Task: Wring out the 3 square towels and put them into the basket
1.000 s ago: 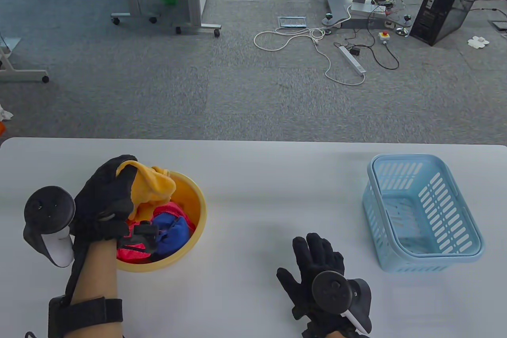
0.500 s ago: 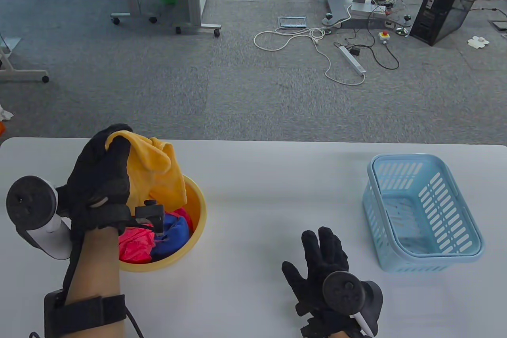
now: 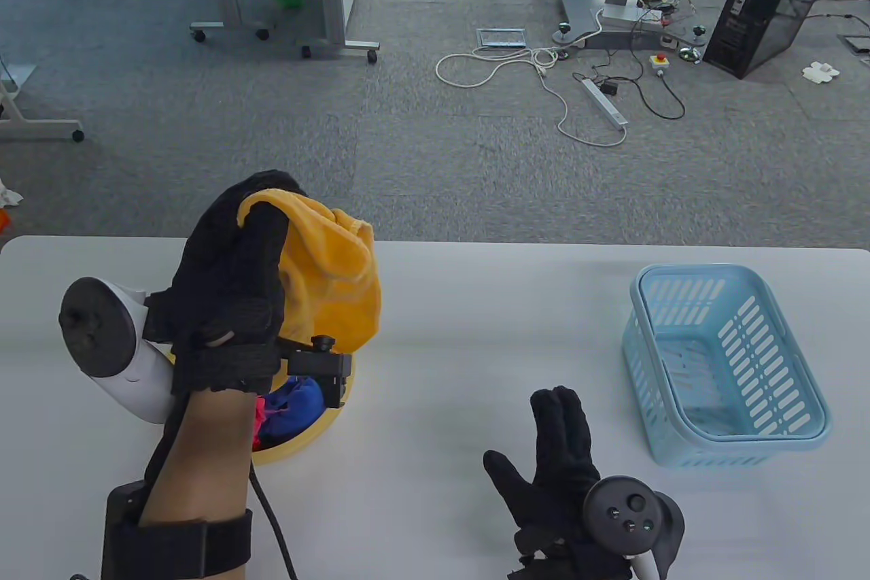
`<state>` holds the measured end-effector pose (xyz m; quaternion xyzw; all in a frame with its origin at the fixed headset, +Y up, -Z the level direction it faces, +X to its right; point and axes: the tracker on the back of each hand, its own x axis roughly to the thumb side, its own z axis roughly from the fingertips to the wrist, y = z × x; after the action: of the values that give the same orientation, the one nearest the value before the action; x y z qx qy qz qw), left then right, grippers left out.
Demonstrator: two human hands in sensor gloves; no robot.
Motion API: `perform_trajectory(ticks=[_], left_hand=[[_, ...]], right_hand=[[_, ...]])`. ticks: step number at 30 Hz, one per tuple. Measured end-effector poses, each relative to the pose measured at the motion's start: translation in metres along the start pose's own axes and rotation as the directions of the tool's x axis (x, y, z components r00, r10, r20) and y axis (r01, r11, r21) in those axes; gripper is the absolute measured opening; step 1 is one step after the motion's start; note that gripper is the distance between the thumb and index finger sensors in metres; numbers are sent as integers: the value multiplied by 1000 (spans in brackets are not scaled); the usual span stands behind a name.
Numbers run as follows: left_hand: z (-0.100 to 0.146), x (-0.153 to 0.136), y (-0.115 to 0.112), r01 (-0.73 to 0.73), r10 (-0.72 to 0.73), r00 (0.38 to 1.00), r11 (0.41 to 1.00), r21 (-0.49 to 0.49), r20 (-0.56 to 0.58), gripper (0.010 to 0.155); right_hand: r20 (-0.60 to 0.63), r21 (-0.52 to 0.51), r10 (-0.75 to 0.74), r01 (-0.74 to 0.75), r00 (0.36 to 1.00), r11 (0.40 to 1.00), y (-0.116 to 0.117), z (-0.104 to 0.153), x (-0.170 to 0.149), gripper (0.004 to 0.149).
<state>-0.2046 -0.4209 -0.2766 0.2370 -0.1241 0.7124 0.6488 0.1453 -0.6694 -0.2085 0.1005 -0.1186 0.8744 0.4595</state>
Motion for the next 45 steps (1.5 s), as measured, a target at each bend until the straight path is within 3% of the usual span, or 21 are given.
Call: perform_trajectory(ticks=[4,14,22,29,33,39,42,45], left_hand=[[0,11,-18,-47,49,999,998,-50,21,40],[20,18,-80,-82,83,997,964,-252,-8,40],[45,2,-133,-30,11,999,891,-454,-45,40],[60,-15,-165,-50,19,998,839,-541,-63,40],[67,-19,-178,-56,11,997,816,-575,-81,40],[77,-22,-197,-81,35,996,763,-641,-83,40],[80,-22,-206,-79,49,997,682,-727,-63,41],[81,-23,-207,-73,31,997,672,-737,-70,41]], right_hand=[[35,-42,-76,77,996,996,-9,1,5,102],[112,19,-213,212,971,977,-16,7,20,125],[99,40,-282,279,954,959,-13,4,15,134],[85,72,-345,339,935,938,-3,2,9,139],[72,20,-375,374,924,927,-6,3,8,138],[32,-21,-309,310,951,951,-8,1,2,132],[7,-14,-266,266,964,964,-8,-1,2,124],[-27,-38,-257,256,966,966,-11,-2,-2,106]])
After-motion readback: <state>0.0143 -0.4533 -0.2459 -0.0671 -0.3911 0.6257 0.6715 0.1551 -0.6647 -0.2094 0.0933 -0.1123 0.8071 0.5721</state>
